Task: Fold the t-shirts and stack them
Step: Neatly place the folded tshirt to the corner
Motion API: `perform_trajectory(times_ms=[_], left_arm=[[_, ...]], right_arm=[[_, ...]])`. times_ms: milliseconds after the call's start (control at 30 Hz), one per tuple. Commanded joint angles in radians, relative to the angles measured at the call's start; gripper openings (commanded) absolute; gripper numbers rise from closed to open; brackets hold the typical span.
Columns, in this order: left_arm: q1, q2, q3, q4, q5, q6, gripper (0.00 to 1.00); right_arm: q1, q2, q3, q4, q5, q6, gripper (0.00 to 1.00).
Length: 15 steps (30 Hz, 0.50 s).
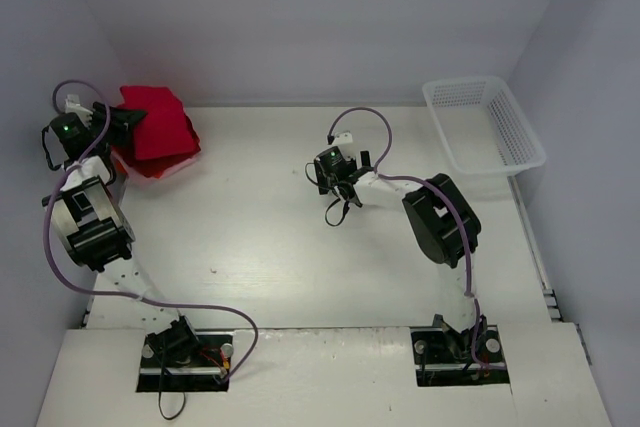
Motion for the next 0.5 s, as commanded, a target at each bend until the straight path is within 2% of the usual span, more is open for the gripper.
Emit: perform_trajectory(times_ms=[0,100,200,233,267,467], left_arm=[[0.11,-0.082,0.007,0.007,-0.147,-0.055,0.4],[0.114,-0.09,-0.01,0.011,-0.173,-0.052,0.55],[0.117,-0.108,-0.027,0.031,-0.193,-0.052,0.59],[0.117,-0.113,-0.04,0.036,-0.213,-0.049,0.72],[0.117,-0.128,-0.047,0.036,-0.222,-0.046,0.76],[0.117,-0.212,-0.099,0.025,-0.311,-0.009,0.77]], right_arm=[[0.011,-0.038,-0.021,-0.069,-0.006,-0.016,1.0],[0.011,-0.036,-0.023,-0.071,-0.007,-0.016,1.0],[0.011,-0.038,-0.03,-0.071,-0.006,-0.019,1.0],[0.011,-0.038,-0.032,-0.071,-0.007,-0.019,1.0],[0.011,-0.039,-0.035,-0.071,-0.009,-0.018,1.0],[0.011,-0.042,-0.043,-0.071,-0.015,-0.021,1.0]])
